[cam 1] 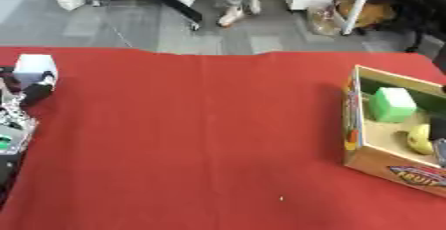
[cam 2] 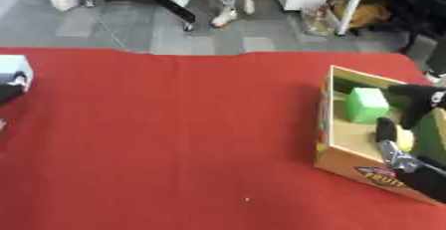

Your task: Pick up the objects with one hand, pass them to the other hand, and then place them into the box on the other side of the table.

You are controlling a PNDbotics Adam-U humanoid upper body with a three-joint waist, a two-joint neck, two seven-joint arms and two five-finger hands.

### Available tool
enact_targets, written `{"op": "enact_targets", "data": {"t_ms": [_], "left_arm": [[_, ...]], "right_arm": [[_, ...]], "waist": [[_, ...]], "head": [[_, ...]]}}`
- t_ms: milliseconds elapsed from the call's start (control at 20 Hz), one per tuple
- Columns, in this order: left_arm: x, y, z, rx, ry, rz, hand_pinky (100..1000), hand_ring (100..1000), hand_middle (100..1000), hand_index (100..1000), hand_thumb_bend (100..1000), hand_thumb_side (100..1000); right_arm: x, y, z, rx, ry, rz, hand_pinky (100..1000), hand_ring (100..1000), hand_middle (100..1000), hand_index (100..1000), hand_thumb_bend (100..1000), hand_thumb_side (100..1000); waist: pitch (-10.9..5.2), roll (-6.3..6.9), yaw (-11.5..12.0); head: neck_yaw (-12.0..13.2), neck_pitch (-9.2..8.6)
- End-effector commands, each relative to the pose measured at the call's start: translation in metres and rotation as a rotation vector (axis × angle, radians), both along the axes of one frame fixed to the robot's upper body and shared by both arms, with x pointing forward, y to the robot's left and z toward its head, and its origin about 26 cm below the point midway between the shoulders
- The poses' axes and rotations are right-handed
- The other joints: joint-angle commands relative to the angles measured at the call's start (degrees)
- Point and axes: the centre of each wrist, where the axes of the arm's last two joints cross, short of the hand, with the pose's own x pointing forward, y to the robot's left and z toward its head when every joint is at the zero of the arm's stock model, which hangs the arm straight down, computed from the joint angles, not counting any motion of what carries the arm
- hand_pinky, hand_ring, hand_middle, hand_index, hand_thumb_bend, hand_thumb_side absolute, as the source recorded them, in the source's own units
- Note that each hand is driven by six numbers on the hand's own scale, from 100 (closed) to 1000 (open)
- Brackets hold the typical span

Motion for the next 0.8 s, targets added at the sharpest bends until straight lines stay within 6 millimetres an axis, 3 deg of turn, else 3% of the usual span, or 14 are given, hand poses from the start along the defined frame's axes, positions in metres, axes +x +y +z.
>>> {"op": "enact_targets", "data": {"t_ms": [50, 250, 500, 800], "left_arm": [[-0.005, 0.008, 0.031, 0.032, -0.089, -0.061, 652, 590, 497, 627, 100, 239], [-0.014, 0.005, 0.050, 0.061, -0.122, -0.216, 655, 593, 502, 634, 100, 242], [-0.031, -0.009, 0.074, 0.142, -0.084, -0.533, 661, 600, 509, 644, 100, 254], [-0.053, -0.050, 0.090, 0.260, 0.063, -0.988, 666, 601, 510, 648, 123, 285]], "right_arm": [[-0.003, -0.004, 0.010, -0.020, -0.028, -0.002, 698, 393, 378, 749, 138, 204], [-0.003, -0.004, 0.011, -0.030, -0.027, 0.002, 698, 394, 379, 751, 146, 198], [-0.002, 0.000, 0.015, -0.068, -0.045, 0.036, 700, 401, 384, 769, 173, 186], [0.002, 0.017, 0.022, -0.181, -0.092, 0.141, 701, 409, 387, 805, 230, 195]], "waist": [[-1.13, -0.17, 0.2], [-1.82, 0.15, 1.0], [-2.61, 0.52, 1.8], [-3.66, 0.82, 2.8]], "head": [[-0.6, 0.00], [-1.4, 0.39], [-2.6, 0.87], [-3.8, 1.41]]}}
